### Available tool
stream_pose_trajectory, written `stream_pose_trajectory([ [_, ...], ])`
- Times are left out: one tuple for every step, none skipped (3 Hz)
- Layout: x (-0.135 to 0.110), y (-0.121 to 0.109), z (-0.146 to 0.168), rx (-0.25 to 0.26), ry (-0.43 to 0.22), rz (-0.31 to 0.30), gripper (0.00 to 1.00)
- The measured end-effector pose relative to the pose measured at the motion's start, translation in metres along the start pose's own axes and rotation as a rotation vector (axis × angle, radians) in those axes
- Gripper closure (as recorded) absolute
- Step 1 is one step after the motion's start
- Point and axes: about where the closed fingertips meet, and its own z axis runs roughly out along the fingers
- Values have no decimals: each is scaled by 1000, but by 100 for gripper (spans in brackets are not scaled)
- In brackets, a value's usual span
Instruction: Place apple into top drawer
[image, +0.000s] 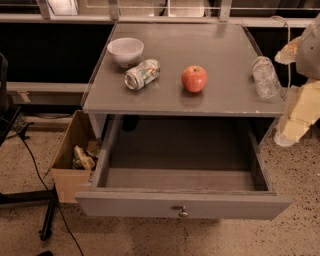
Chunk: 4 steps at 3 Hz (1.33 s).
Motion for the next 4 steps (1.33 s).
stream_pose_trajectory([
  [-6,-7,3,16,-11,-3,0],
  [-13,-22,13,15,-29,10,0],
  [-19,-41,34,-7,-53,40,0],
  [-32,-65,65,-17,-89,53,0],
])
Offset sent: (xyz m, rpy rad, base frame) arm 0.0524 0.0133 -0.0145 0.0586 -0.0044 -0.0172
